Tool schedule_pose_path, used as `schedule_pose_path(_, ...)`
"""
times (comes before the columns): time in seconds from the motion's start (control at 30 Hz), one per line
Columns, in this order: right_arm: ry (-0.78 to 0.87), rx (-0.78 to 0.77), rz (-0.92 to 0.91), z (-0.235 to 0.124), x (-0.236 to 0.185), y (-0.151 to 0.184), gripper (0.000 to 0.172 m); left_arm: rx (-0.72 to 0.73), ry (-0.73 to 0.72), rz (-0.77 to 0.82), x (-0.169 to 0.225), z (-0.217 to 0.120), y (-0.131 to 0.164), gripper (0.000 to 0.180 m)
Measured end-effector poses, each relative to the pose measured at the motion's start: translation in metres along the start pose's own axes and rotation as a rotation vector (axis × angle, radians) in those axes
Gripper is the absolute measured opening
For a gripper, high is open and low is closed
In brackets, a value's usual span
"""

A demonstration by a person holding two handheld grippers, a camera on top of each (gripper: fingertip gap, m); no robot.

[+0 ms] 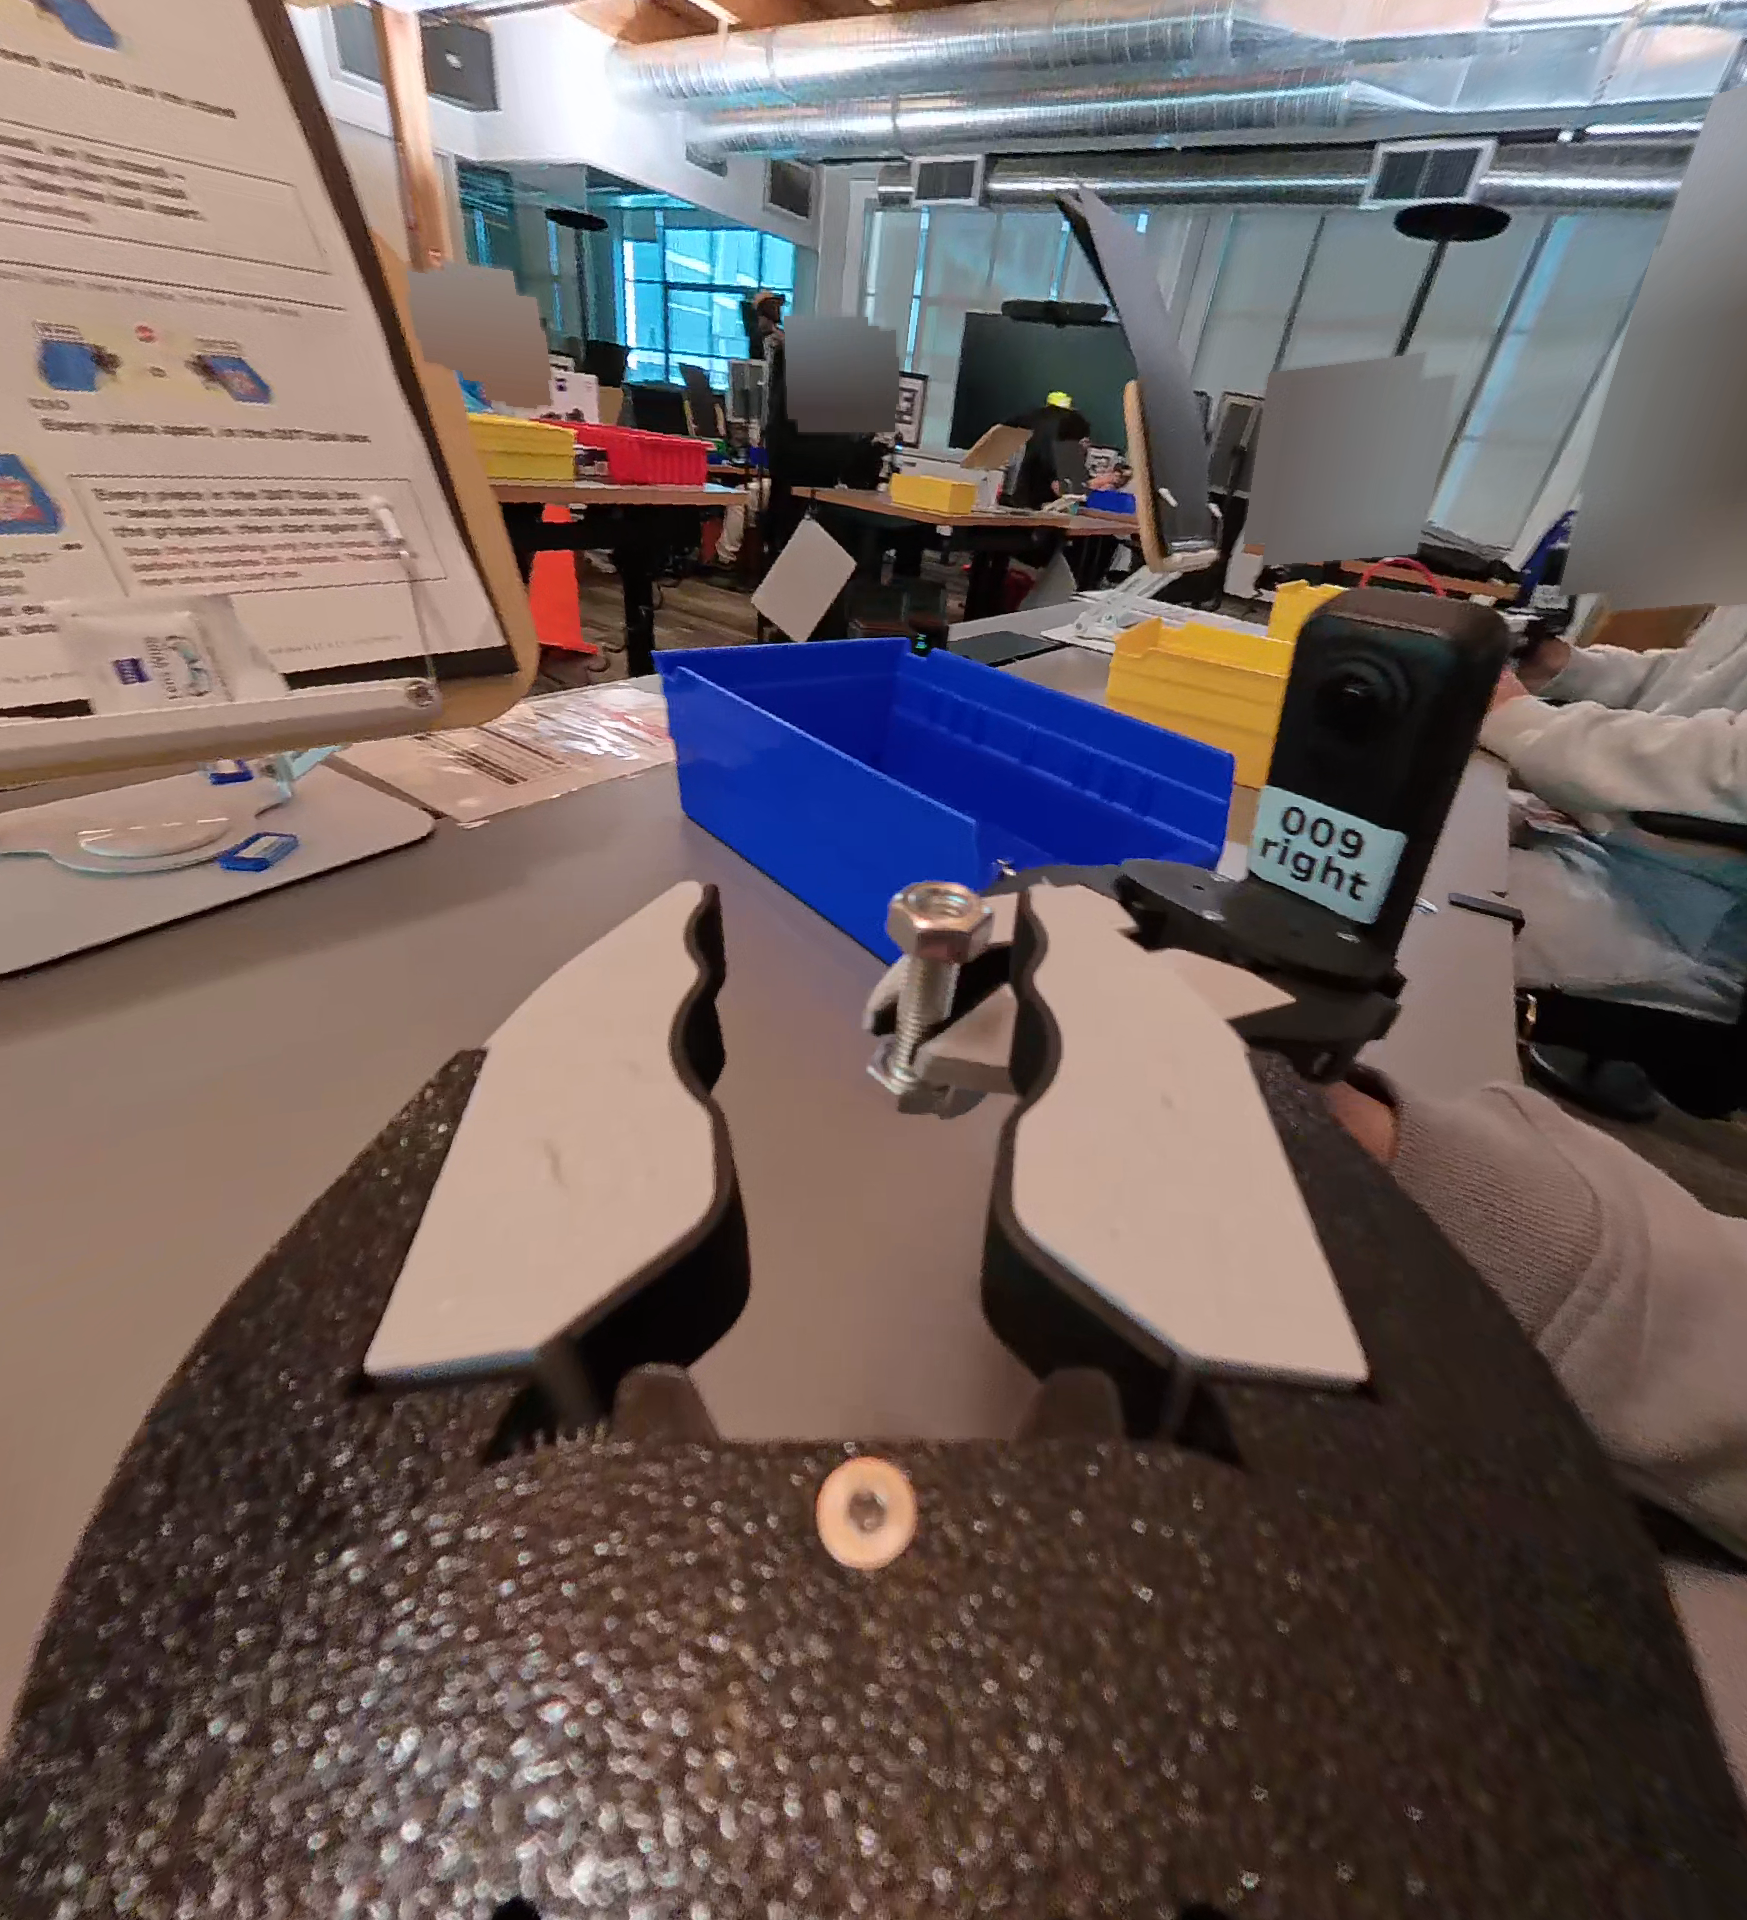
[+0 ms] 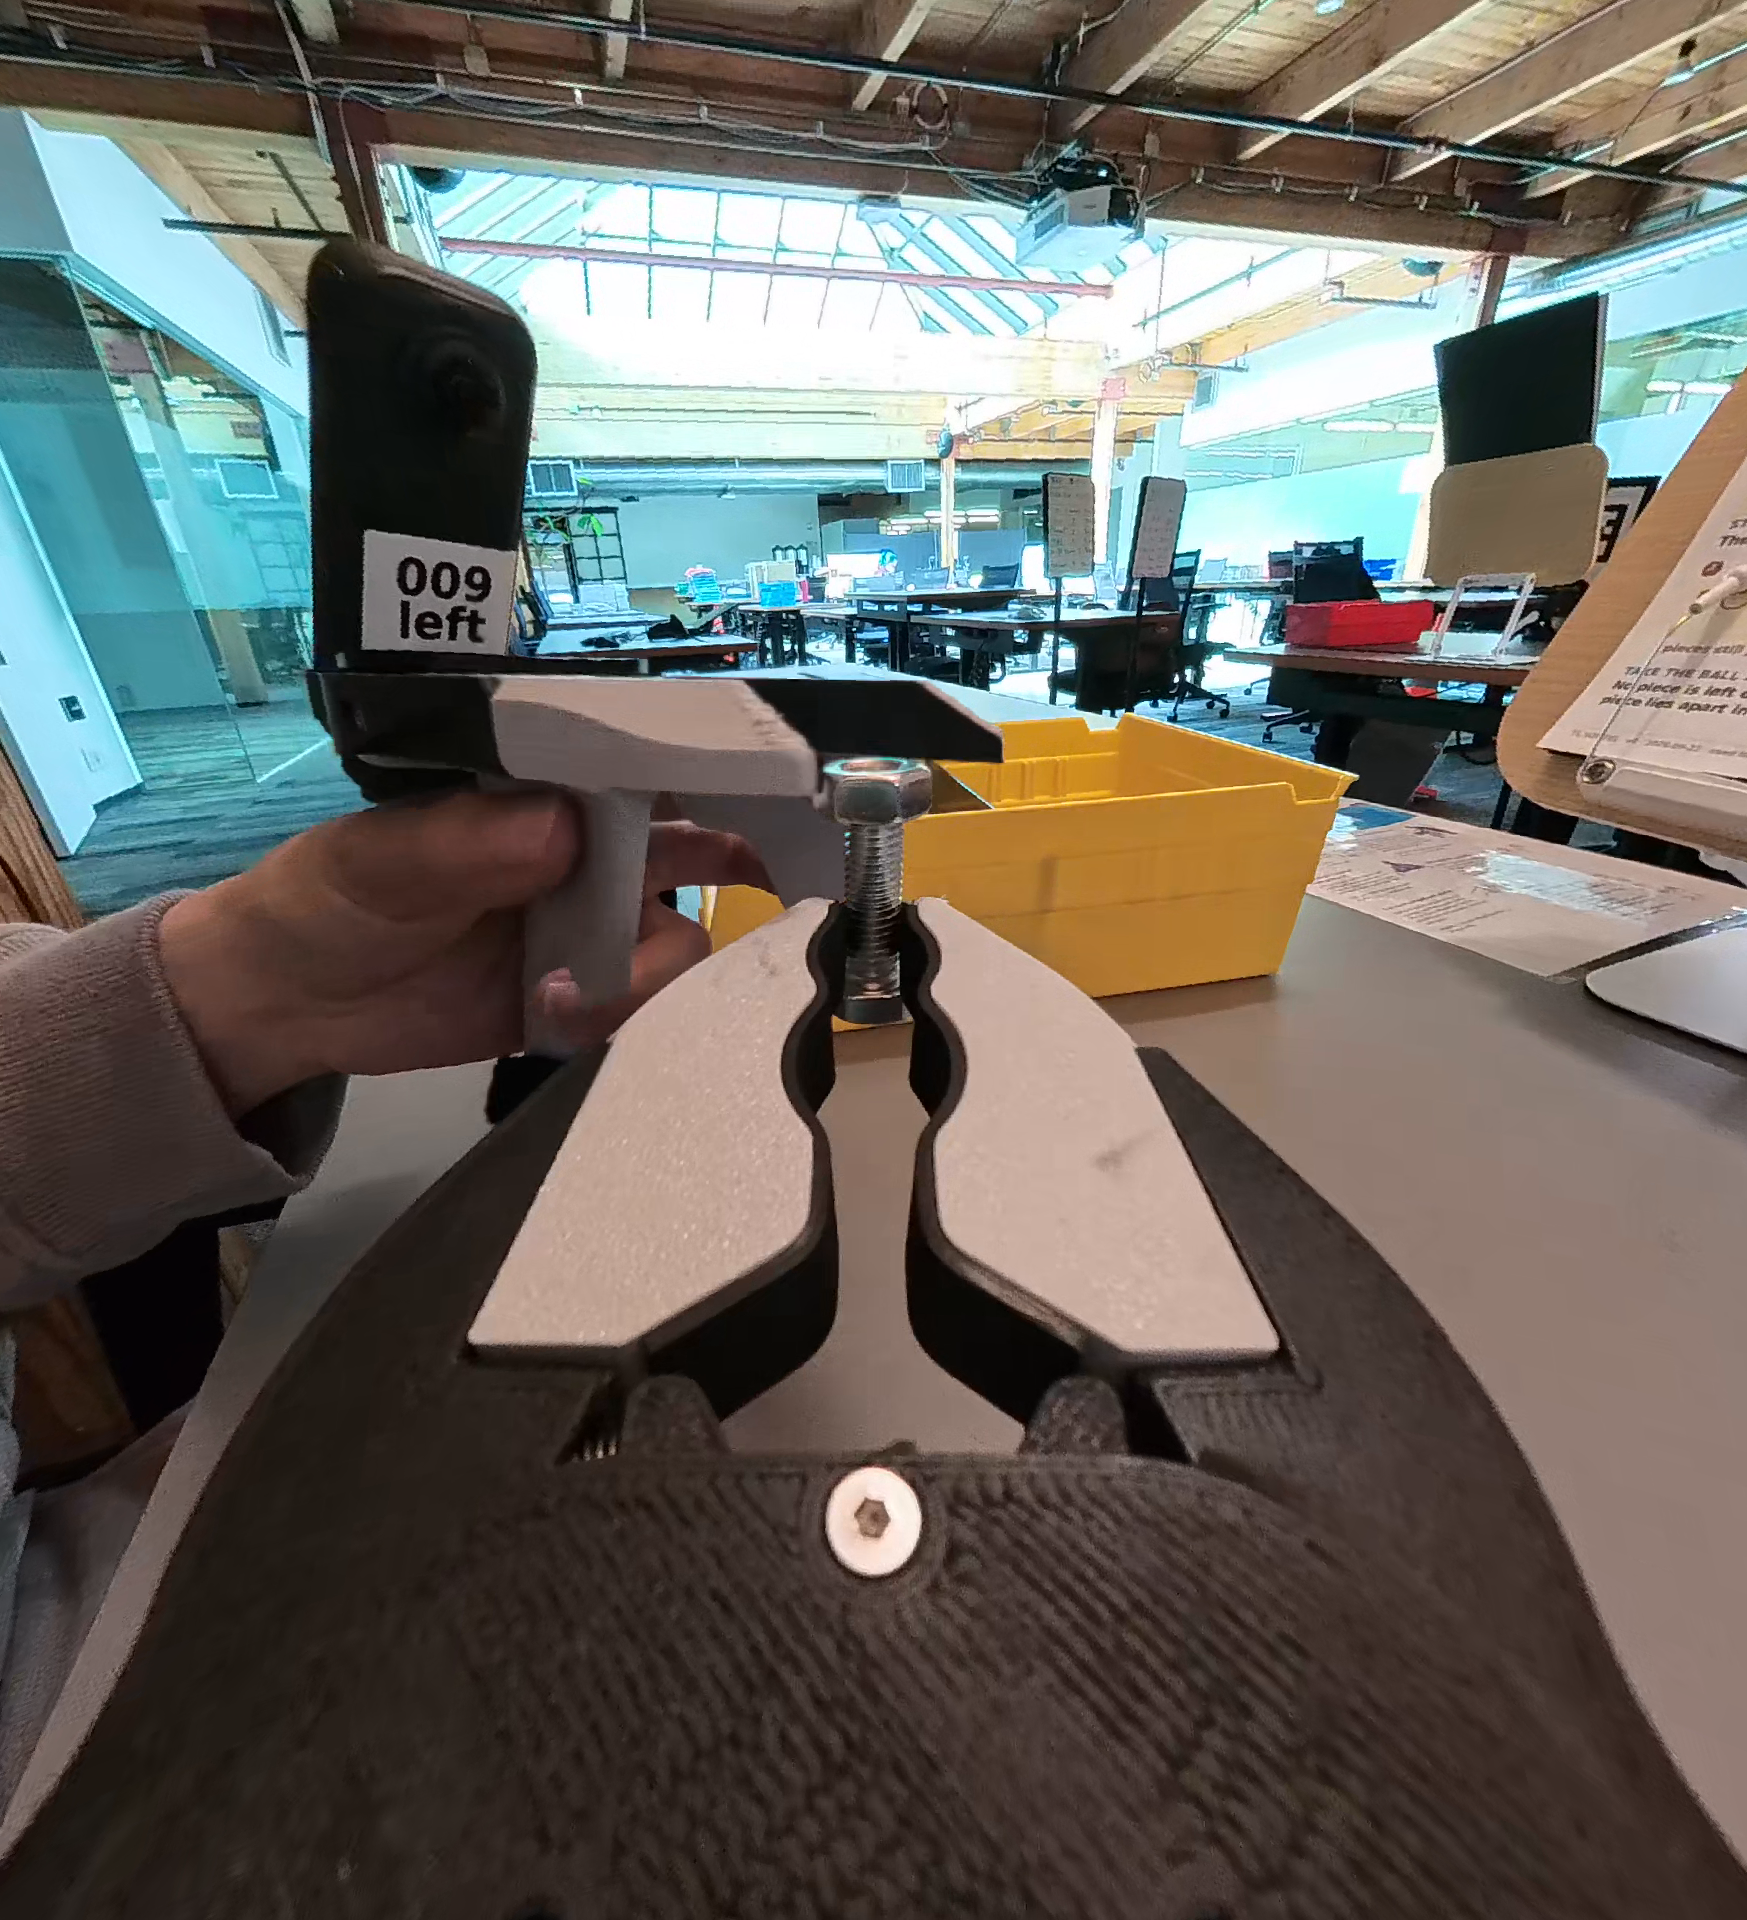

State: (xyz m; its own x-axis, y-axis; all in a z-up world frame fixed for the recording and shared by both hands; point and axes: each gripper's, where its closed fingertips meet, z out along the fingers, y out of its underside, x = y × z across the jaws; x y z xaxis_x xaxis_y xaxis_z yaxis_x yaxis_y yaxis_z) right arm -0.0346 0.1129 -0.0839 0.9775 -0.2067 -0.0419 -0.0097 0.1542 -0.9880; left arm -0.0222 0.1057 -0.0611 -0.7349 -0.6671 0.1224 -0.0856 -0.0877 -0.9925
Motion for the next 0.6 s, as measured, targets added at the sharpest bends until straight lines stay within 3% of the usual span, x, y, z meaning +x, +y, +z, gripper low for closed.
schedule_pose_path(0.43, -0.01, 0.005, 0.018, 0.0, 0.0, -0.001, 0.009, -0.027, -0.027, 0.01, -0.006, -0.006, 0.001, 0.054)
schedule_pose_path(0.6, -0.011, -0.005, 0.013, 0.0, -0.001, 0.001, 0.009, -0.03, 0.038, 0.022, 0.004, -0.004, 0.003, 0.038)
